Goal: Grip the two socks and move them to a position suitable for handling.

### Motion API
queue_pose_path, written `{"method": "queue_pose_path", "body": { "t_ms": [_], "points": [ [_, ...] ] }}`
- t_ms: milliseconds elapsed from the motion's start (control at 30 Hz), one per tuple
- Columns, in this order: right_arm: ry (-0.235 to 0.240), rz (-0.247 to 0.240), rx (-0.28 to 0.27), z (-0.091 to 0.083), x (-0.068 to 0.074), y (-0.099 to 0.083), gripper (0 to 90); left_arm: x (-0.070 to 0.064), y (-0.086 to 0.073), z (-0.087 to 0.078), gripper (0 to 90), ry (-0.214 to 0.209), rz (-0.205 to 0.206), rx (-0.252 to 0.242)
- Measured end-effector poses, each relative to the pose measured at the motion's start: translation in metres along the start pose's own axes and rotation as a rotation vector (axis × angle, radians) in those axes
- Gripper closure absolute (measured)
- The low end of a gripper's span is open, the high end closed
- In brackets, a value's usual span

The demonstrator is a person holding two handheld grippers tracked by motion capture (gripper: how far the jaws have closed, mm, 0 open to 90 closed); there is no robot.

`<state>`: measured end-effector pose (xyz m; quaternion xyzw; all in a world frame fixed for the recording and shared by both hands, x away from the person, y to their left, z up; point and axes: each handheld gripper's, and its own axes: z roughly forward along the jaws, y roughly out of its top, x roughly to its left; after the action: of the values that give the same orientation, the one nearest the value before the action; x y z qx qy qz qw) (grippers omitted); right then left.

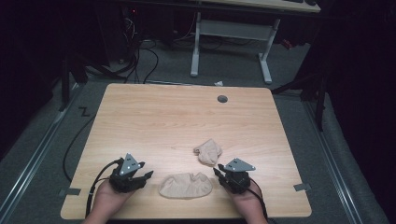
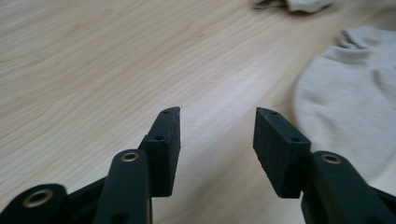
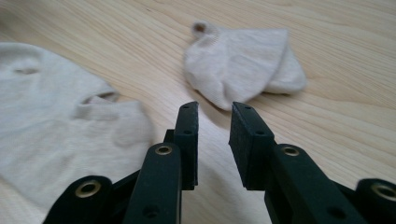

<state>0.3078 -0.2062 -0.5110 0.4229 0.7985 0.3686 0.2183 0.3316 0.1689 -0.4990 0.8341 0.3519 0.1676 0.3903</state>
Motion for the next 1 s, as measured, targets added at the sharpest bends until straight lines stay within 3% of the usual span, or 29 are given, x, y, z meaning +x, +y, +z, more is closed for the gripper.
{"method": "queue_pose_path", "body": {
  "t_ms": [167, 233, 300, 533, 800, 1000],
  "points": [
    [-0.051, 0.033, -0.029, 0.004, -0.014, 0.018, 76.2, 0.007, -0.003, 0.005, 48.5, 0.015, -0.033, -0.008],
    [-0.083, 0.024, -0.031, 0.01, -0.022, 0.03, 79.8, 0.008, -0.004, 0.008, 48.4, 0.015, -0.034, -0.001],
    [-0.115, 0.015, -0.017, 0.02, -0.029, 0.038, 84.5, 0.006, -0.004, 0.009, 47.7, 0.025, -0.02, 0.003],
    [-0.119, 0.001, 0.07, 0.055, -0.05, 0.041, 89.9, 0.007, -0.006, 0.009, 47.5, 0.028, -0.033, -0.001],
    [-0.112, -0.055, 0.114, 0.061, -0.045, 0.037, 89.8, 0.006, -0.008, 0.009, 47.0, 0.029, -0.038, 0.011],
    [-0.097, -0.071, 0.139, 0.053, -0.038, 0.028, 89.6, 0.008, -0.008, 0.007, 47.0, 0.026, -0.043, 0.003]
  ]
}}
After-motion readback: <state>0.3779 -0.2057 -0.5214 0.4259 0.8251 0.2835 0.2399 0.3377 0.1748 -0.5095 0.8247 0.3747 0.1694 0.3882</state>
